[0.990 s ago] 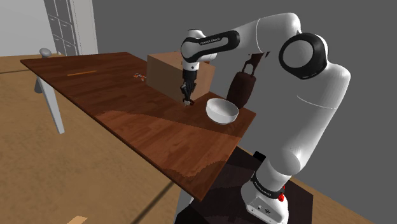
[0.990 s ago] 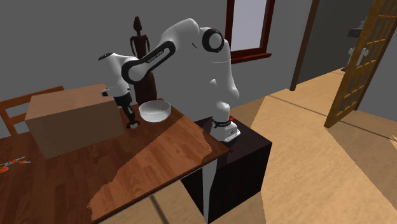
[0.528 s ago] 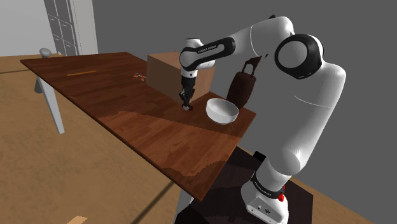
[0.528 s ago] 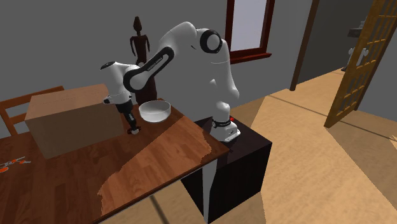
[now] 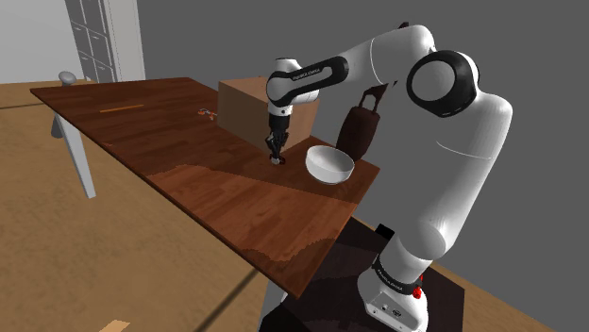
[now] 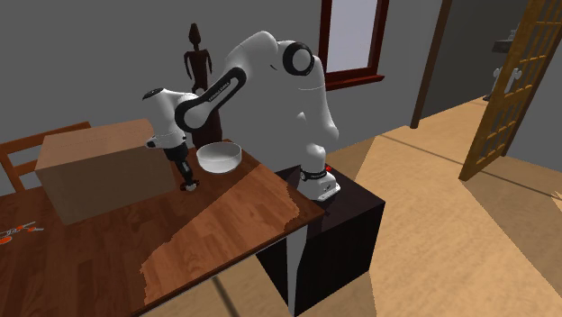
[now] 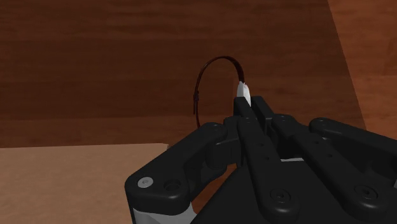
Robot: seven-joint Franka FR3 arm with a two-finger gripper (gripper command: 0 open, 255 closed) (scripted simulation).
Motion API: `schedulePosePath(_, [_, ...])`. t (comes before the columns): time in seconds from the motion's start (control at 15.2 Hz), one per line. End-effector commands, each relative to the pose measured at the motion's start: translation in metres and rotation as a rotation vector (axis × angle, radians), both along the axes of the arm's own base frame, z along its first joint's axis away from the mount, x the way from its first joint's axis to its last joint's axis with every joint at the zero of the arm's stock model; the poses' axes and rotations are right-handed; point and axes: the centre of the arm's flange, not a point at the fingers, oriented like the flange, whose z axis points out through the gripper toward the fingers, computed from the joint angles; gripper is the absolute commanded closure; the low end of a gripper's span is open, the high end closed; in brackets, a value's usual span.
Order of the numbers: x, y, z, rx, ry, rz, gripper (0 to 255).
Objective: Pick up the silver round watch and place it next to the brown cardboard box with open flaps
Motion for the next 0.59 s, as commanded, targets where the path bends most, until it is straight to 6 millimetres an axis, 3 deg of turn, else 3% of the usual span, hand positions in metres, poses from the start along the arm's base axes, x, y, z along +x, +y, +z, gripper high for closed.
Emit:
schedulePosePath(0.0, [0.0, 0.0, -0.003, 0.001, 0.006, 0.001, 0])
schedulePosePath(0.33, [0.0, 0.001, -0.003, 0.001, 0.006, 0.001, 0])
schedulePosePath(0.53, [0.006, -0.001, 0.036, 0.001, 0.006, 0.001, 0])
